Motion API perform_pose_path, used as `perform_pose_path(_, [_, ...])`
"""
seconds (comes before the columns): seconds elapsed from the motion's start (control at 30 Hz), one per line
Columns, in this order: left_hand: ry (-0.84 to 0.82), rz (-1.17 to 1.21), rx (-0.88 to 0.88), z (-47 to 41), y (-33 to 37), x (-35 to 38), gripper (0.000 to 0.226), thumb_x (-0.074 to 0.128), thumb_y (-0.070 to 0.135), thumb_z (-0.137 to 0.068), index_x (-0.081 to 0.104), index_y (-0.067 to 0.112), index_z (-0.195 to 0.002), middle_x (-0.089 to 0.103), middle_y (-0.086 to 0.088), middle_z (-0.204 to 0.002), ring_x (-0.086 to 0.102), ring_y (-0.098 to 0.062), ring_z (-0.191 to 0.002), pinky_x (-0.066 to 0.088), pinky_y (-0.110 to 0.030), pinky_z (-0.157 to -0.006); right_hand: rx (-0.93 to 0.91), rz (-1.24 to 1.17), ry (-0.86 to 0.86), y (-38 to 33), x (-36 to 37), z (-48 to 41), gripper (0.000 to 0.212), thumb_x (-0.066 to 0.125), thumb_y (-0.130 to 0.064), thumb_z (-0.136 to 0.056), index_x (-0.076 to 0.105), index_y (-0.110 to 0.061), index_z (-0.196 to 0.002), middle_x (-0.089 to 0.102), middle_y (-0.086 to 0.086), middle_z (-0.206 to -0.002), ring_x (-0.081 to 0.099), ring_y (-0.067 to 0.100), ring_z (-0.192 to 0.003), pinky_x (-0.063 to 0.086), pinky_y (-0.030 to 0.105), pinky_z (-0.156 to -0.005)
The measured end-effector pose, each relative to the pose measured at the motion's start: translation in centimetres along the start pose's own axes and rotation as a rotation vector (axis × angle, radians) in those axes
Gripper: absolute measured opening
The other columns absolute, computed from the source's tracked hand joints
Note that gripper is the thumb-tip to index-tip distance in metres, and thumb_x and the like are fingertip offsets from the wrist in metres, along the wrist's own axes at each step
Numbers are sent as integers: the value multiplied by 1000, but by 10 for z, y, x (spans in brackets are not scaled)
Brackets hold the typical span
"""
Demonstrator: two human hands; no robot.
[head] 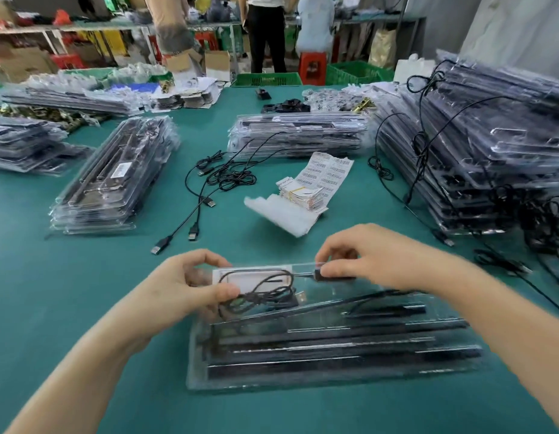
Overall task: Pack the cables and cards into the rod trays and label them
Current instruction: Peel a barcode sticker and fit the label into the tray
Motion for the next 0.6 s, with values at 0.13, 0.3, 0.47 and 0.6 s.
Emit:
perform_pose_path(0.13, [253, -445, 115, 5, -2, -26, 46, 75, 66, -64, 72, 42, -103, 67, 18, -99, 58, 5, -97, 43, -19, -85, 53, -34, 92, 11, 22, -10, 16, 68, -49, -92, 73, -37, -102, 68, -12, -86, 59, -1, -80, 46, 23, -71])
perform_pose_path(0.3, [171, -790, 315, 8, 18, 17, 40, 62, 45, -95, 62, 35, -134, 47, 15, -145, 34, -12, -144, 18, -28, -120, 51, -17, 85, 12, 44, -14, 21, 65, -50, -94, 71, -34, -106, 61, -14, -87, 56, 1, -82, 46, 27, -77])
perform_pose_path(0.47, [50, -948, 288, -1, 8, 67, 68, 9, 67, -95, 24, 47, -158, 10, 31, -163, -7, 9, -151, -12, -22, -121, -17, 82, 236, 7, 41, -8, 18, 64, -54, -92, 68, -40, -103, 47, -16, -94, 44, 5, -99, 38, 32, -90])
perform_pose_path(0.6, [68, -962, 291, -2, 4, 65, 67, 2, 69, -93, 24, 53, -155, 4, 38, -160, -18, 18, -145, -19, -11, -113, -87, 45, 365, 1, 37, 1, 14, 66, -48, -92, 71, -35, -93, 55, -15, -89, 45, 2, -92, 40, 35, -88])
Point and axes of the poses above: each hand's wrist, its own z-axis away from the middle knuckle, its own x-axis out of the palm, y = z × x, the point moved 10 cm from there along -z, towards the middle knuckle
